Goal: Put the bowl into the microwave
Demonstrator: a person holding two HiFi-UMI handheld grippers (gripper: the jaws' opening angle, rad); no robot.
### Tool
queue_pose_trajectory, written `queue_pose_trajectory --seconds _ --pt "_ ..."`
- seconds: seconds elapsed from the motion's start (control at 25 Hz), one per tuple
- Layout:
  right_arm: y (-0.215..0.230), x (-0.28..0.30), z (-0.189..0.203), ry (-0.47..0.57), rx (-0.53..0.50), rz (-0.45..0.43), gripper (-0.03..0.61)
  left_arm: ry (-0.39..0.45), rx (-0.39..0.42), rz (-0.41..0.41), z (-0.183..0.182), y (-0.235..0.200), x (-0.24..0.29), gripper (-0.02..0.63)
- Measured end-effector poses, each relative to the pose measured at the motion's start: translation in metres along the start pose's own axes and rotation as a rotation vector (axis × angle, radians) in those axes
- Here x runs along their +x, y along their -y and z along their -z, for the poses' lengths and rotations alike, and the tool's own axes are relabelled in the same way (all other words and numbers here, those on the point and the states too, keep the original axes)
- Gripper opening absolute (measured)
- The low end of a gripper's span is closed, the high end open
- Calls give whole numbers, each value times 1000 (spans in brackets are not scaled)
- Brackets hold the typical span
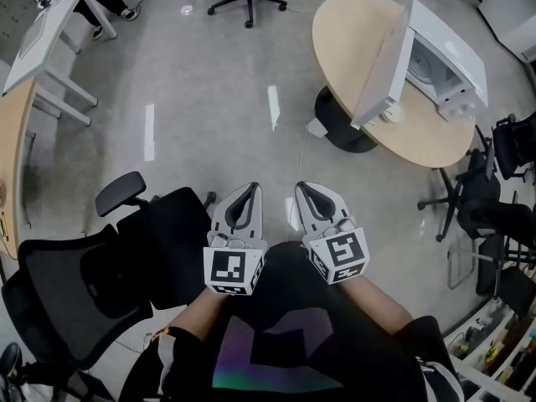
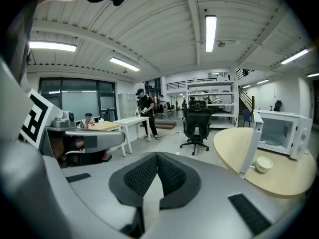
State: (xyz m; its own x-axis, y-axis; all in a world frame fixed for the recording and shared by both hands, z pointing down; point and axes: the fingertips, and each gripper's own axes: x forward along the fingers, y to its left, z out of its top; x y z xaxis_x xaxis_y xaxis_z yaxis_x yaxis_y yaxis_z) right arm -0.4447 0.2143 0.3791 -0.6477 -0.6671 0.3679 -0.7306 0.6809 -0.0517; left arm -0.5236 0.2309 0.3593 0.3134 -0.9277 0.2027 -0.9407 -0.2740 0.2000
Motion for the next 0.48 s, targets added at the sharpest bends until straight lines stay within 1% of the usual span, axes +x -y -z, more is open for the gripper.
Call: queue_pose_trajectory --seconds 0.28,0.48 --pt "44 -24 9 12 48 52 15 -35 46 67 1 45 31 46" --pt "65 -38 18 12 71 76 15 -62 71 110 6 71 48 46"
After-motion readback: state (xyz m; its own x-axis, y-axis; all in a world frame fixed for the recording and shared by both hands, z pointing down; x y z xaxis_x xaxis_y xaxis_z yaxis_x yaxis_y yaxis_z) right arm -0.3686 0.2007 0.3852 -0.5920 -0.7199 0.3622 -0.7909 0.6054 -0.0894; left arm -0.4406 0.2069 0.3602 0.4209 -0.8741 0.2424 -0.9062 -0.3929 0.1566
